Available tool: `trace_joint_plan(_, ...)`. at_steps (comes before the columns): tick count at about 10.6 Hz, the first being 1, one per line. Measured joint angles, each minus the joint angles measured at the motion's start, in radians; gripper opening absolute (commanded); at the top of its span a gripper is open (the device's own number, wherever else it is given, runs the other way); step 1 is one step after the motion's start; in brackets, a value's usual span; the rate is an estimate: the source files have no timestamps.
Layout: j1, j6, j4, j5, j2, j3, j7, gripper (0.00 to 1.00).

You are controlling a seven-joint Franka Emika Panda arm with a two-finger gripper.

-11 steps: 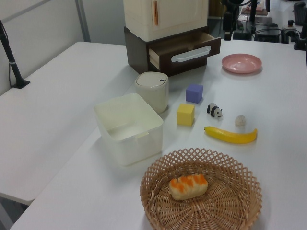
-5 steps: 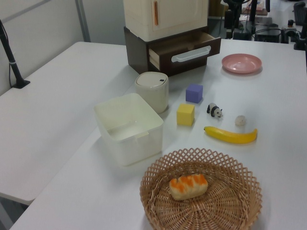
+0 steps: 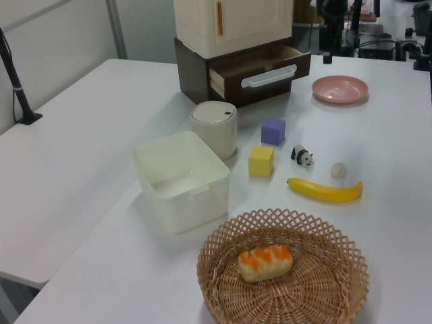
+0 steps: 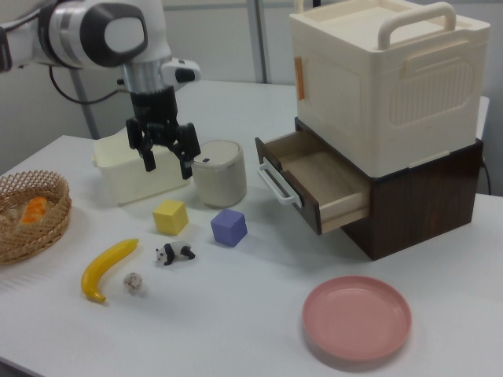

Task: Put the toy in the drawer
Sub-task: 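Move the open gripper over the black-and-white panda toy, then lower the gripper and close it on the panda toy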

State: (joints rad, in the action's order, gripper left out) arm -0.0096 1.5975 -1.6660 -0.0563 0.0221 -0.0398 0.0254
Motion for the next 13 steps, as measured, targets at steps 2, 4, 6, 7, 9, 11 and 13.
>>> trace_joint_plan(2, 0.004, 0.073, -0.072, 0.000, 0.003, 0.005, 0.001, 1.00)
trace_joint_plan(4, 0.012, 0.129, -0.151, 0.000, 0.011, 0.011, 0.001, 1.00)
trace_joint_plan(6, 0.038, 0.227, -0.239, 0.000, 0.024, 0.012, -0.027, 1.00)
trace_joint_plan(7, 0.052, 0.271, -0.269, 0.000, 0.037, 0.013, -0.075, 1.00)
trace_joint_plan(9, 0.080, 0.333, -0.287, 0.000, 0.083, 0.014, -0.161, 1.00)
trace_joint_plan(11, 0.105, 0.381, -0.287, 0.000, 0.144, 0.014, -0.231, 1.00)
trace_joint_plan(13, 0.123, 0.432, -0.287, 0.000, 0.195, 0.014, -0.268, 1.00)
